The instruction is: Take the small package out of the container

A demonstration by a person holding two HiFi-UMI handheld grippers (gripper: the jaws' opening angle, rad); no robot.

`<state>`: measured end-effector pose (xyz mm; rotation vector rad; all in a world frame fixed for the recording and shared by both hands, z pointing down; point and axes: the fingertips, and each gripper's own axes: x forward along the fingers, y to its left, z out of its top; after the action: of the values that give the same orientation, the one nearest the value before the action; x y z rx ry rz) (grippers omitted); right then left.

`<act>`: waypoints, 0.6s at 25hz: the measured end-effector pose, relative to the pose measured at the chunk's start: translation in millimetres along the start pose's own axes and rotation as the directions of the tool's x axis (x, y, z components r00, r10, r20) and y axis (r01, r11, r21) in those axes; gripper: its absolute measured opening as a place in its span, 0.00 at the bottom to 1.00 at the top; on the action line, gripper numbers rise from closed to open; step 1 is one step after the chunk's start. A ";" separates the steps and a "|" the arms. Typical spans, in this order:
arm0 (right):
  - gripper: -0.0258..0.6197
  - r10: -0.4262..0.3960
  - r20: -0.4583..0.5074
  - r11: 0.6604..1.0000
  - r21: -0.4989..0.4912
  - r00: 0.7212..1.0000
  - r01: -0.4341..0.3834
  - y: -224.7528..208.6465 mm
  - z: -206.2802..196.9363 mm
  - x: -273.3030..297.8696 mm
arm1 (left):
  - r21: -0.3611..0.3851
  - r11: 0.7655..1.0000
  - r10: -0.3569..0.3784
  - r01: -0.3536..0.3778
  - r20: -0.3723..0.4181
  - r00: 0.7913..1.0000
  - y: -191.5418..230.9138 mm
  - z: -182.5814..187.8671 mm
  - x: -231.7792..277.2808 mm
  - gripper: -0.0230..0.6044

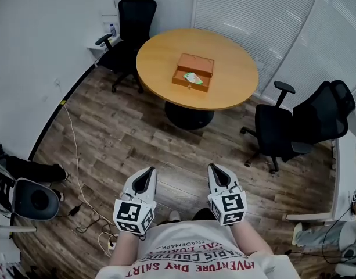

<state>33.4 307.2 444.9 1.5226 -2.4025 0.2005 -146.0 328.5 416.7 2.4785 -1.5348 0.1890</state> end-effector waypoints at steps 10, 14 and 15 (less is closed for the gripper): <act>0.05 -0.015 -0.055 1.000 0.014 0.998 0.016 -38.0 4.9 96.8 | -0.022 1.000 0.008 -0.009 -0.021 1.000 54.9 4.4 77.9 0.05; 0.05 0.026 -0.085 0.999 0.046 0.996 -0.022 -62.7 15.8 148.8 | -0.037 0.999 0.013 -0.014 -0.028 1.000 71.3 18.4 126.7 0.05; 0.05 0.034 -0.092 0.998 0.053 0.995 -0.029 -70.1 19.4 162.9 | -0.037 0.999 0.014 -0.015 -0.029 0.999 75.3 23.1 140.6 0.05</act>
<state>28.1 131.4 475.2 1.4647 -2.3669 0.3349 -150.8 168.4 434.7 2.4263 -1.5305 0.1958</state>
